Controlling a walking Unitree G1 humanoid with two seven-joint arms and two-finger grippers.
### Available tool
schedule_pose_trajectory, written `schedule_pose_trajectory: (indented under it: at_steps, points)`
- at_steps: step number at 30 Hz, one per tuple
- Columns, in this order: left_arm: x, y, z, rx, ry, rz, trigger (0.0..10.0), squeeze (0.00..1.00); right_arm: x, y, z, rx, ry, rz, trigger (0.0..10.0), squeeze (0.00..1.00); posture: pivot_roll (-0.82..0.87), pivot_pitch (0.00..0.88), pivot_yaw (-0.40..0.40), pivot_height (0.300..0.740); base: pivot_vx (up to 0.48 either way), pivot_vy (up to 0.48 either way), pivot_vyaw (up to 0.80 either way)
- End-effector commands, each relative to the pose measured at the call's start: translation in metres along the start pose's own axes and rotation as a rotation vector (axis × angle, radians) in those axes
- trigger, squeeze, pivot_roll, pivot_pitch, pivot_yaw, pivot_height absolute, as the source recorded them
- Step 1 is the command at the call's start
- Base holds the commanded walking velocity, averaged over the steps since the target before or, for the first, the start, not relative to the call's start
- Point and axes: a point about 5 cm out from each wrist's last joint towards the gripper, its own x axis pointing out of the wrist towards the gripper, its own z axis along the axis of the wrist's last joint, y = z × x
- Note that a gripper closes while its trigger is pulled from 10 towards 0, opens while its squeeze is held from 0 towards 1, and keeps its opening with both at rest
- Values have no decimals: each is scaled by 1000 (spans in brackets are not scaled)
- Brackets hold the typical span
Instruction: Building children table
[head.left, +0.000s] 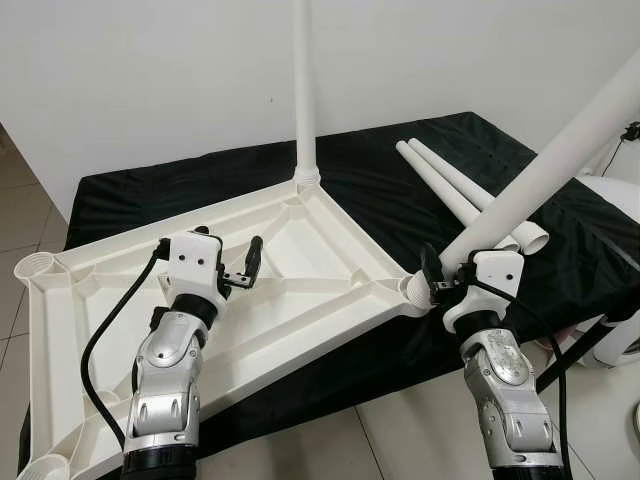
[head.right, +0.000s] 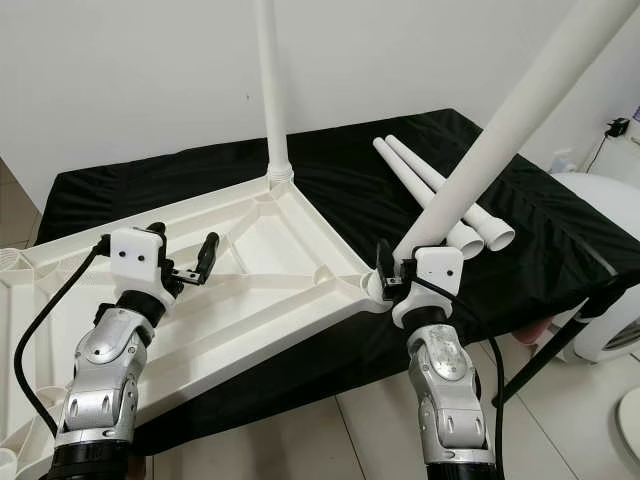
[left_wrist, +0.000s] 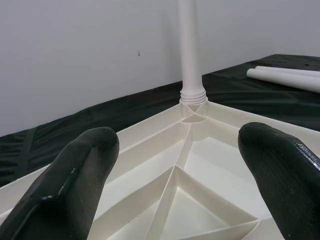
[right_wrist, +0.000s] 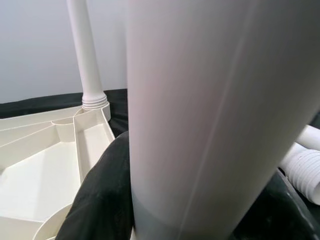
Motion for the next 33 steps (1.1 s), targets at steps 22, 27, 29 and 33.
schedule_pose_trajectory:
  at_steps: [22, 27, 29, 33]
  points:
    - [5, 10, 7, -1, -56, 195, 10000, 0, 4, 3, 5, 32, -90, 18, 10000, 0, -82, 44, 53, 740, 0, 0, 0]
    - [4, 13, 8, 5, -61, 201, 10000, 0, 6, 3, 7, 37, -100, 19, 10000, 0, -75, 38, 46, 740, 0, 0, 0]
    - [4, 13, 7, 7, -60, 193, 10000, 0, 7, 2, 5, 39, -95, 17, 10000, 0, -67, 36, 42, 740, 0, 0, 0]
    - [3, 11, 7, 12, -58, 177, 10000, 0, 6, 2, 4, 39, -89, 20, 10000, 0, -70, 32, 41, 740, 0, 0, 0]
